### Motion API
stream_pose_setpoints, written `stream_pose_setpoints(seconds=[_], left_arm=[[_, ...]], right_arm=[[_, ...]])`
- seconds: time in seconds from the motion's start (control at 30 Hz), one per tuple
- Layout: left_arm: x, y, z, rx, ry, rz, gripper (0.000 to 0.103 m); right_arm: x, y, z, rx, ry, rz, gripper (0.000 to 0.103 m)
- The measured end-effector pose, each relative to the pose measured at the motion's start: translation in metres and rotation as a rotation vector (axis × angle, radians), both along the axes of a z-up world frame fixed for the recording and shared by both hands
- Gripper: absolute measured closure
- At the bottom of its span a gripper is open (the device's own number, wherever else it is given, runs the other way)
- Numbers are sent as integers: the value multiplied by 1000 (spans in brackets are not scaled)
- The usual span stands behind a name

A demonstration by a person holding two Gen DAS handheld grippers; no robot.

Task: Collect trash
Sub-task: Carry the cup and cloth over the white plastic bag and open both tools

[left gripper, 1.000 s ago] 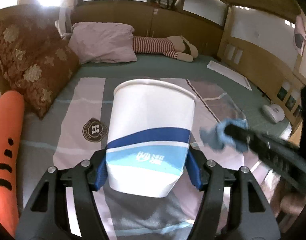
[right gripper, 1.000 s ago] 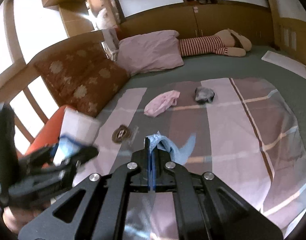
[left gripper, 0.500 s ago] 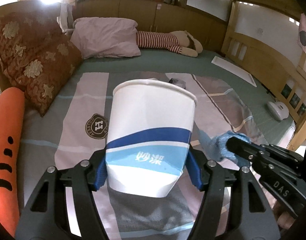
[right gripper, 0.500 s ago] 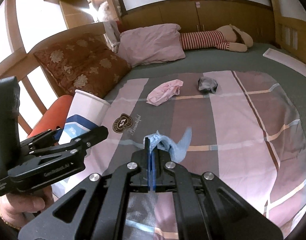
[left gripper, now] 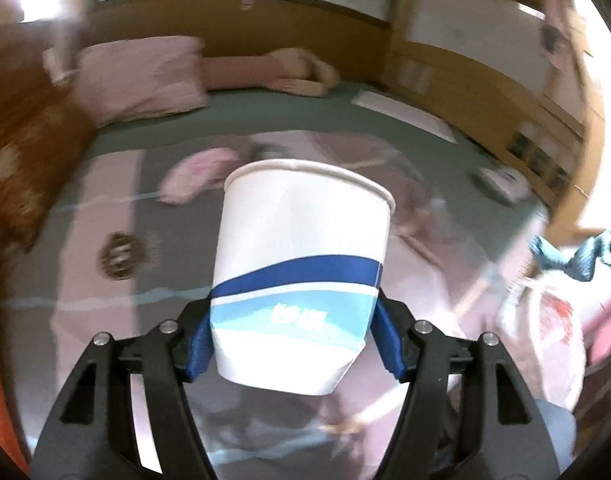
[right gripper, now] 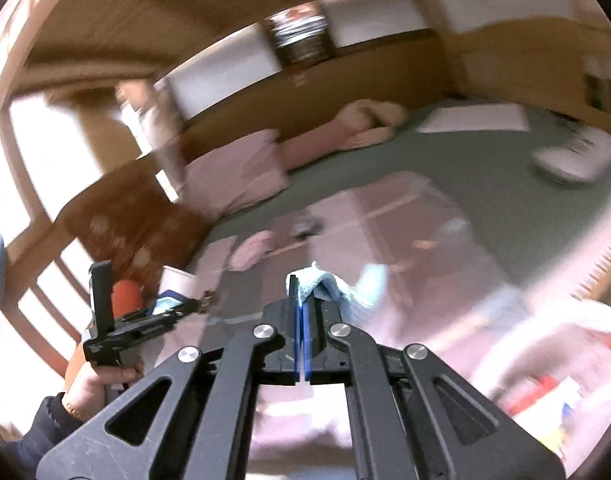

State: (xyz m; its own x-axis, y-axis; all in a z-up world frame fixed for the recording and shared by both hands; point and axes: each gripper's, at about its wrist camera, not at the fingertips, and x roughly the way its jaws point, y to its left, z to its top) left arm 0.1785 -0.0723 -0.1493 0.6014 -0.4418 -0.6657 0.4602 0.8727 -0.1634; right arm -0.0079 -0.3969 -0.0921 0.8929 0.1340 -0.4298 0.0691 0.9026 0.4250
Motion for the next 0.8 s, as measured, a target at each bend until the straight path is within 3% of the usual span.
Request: stream_pose_setpoints(seconds=[0.07,0.1,0.2,0.27,0.33,0.4,0.43,0.47,0.53,0.67,0.8], left_arm=[[-14,-29,5,-1,0,-85,37],[-24,-50,7,2,-2,-141,37],[-56,-125,14,-28,43,-314,37],[-78,-170,18,-52,87,-418,37],[-100,-210,20,-54,115,-512,36],[-123,-254,19,-45,152,-595,31],[-129,-266,17,-41,168,-620,27],[-135,-278,15,-35,181,-643,12],[-139,-293,14,-19,166,-642,7],[-121,-268,15,-39,158,-568,6],[-67,-187,17,-1,87,-373,5]], right_arm=[[-29,-32,-14,16,33,-88,101],[-43,-49,-26,34,59,-145,95],[-71,-89,-62,103,169,-280,25],[-96,-114,-69,173,151,-375,25],[-118,-130,-60,231,76,-435,25],[-133,-135,-43,219,4,-483,25],[-136,-136,-35,207,-23,-489,25],[-138,-135,-26,193,-46,-487,24],[-133,-127,-14,155,-62,-460,22],[-105,-101,-12,66,-30,-387,22],[-46,-53,-25,-47,47,-256,22]])
